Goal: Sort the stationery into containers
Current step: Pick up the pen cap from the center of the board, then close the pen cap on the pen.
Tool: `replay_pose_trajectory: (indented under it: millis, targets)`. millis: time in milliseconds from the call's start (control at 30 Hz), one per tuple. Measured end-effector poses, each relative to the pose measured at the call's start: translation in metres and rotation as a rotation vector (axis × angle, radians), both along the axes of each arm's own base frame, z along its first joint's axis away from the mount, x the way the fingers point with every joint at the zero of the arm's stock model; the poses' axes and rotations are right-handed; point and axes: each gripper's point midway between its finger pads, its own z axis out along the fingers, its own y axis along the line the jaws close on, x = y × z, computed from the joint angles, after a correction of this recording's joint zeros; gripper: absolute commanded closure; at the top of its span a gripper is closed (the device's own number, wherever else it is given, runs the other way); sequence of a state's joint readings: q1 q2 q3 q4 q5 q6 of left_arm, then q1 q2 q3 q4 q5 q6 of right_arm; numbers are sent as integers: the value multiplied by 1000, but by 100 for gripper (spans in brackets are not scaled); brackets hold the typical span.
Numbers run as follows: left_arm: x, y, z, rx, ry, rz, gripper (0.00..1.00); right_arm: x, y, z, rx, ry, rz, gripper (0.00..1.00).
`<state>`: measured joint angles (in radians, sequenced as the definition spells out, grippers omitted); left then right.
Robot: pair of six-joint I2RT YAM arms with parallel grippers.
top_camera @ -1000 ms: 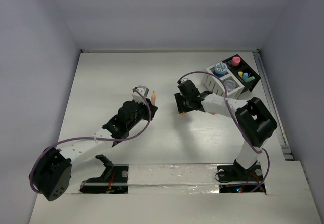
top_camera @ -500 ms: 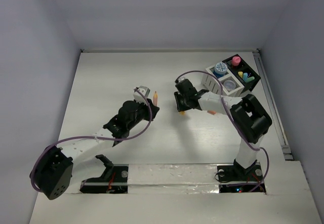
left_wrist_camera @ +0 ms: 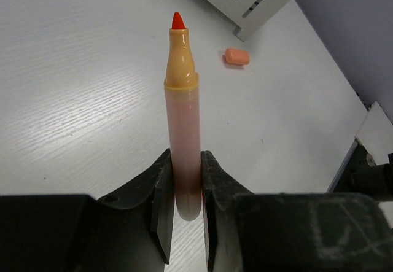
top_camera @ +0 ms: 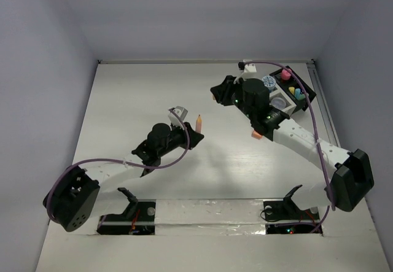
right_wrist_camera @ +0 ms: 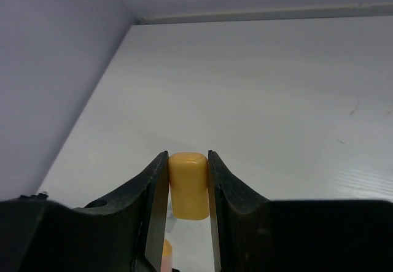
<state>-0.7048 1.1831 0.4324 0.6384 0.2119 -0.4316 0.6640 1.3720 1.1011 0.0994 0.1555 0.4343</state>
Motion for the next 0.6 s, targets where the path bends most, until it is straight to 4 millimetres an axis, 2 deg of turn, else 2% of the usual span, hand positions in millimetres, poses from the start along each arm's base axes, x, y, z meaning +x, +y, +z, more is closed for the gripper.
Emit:
replay_pose_trajectory:
  millis: [67,133,400,600]
  targets:
    - [-1,-4,-1,-6,12,-6,100,0,6,8,47,-15,16,99]
    - [-1,-8,-1,-9,20,-13,100,-1,11,9,77,-9,35,99]
    - [6,-26,20,-38,-6,-16,100,-7,23,-4,119,32,86,100]
    - [13,-28,22,-40,-1,7,100,-10,33,-10,122,50,122,100]
